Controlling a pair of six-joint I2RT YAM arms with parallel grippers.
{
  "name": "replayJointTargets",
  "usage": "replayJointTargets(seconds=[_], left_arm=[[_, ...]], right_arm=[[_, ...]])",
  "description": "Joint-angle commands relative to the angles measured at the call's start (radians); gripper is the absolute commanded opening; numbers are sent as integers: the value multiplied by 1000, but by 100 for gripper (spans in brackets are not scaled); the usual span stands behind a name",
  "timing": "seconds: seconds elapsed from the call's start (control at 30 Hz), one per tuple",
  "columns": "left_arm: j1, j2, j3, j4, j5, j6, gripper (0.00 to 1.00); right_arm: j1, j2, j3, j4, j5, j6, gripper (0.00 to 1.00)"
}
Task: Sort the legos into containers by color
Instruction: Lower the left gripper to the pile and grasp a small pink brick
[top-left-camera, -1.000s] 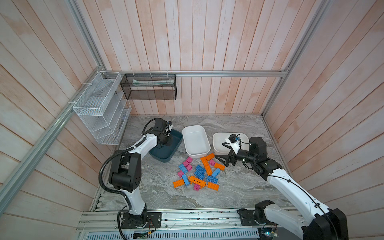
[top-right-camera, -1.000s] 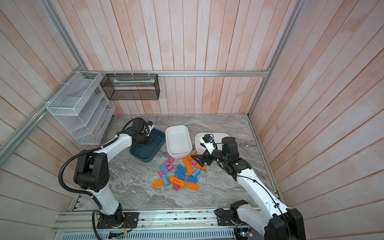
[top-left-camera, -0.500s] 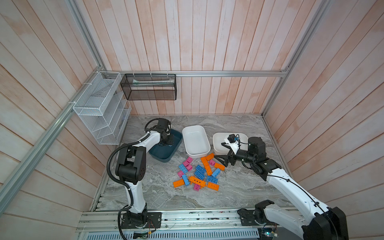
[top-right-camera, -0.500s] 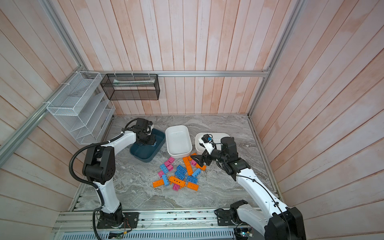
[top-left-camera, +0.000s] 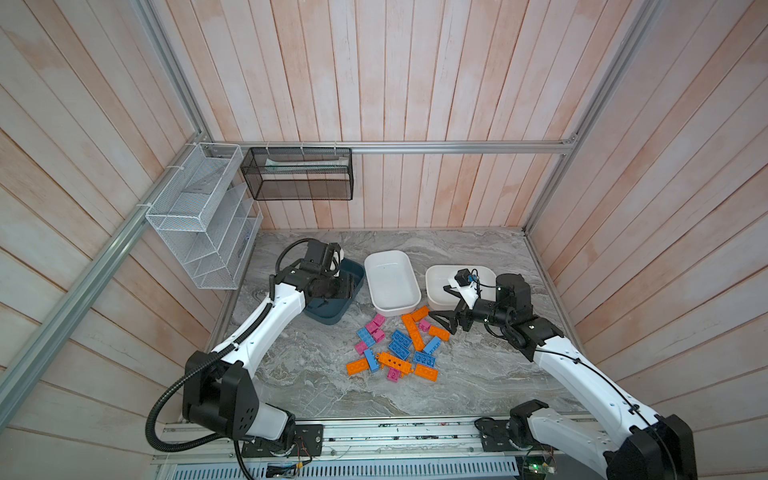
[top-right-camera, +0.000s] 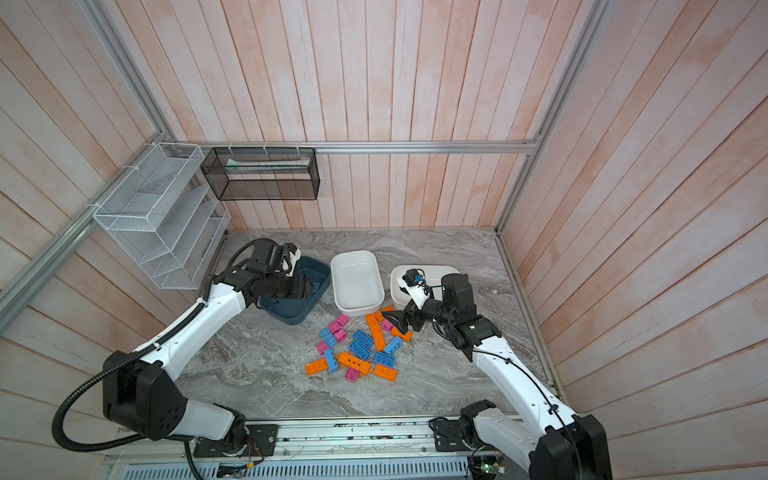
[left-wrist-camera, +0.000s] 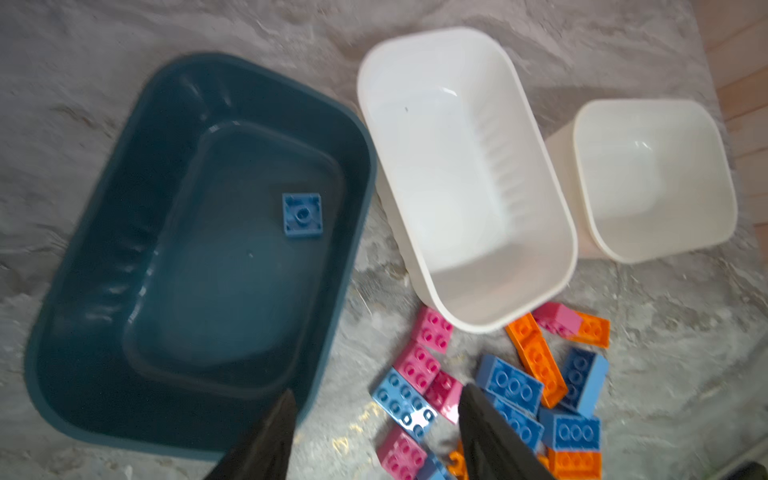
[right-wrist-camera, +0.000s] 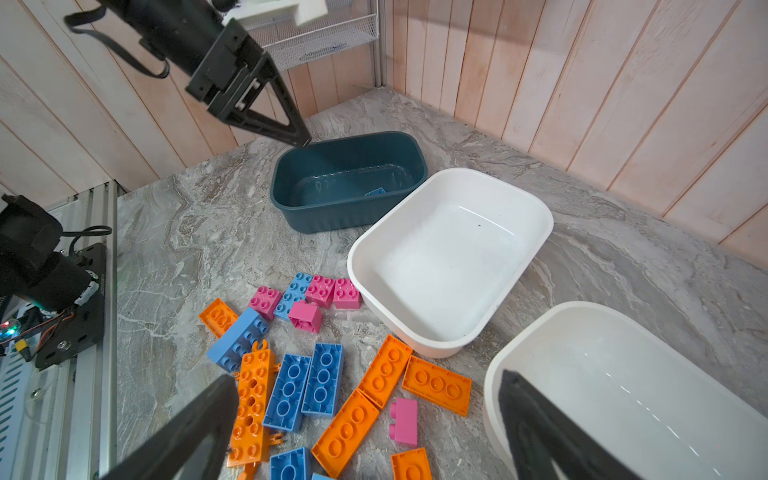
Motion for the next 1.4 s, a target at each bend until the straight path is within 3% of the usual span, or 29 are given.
replayJointTargets(seconds=[0.0,0.4,0.7,1.07,1.37], left_arm=[[-72,-70,-88,-62,10,-115,66],[-229,-154,-380,95,-10,-391,66],[-251,-43,-441,230,-84,-563,56],[-267,126,-368,198,-144,-617,53],[-272,133,-347,112,-208,-600,49]], right_arm=[[6,-13,36,-31,4,-28,98],[6,-10,32,-53,2,-45,98],[6,-12,7,-33,-2,-30,98],[7,-4,-3,-25,-2,-32,98],[5,-14,-7,-42,5,-39,98]])
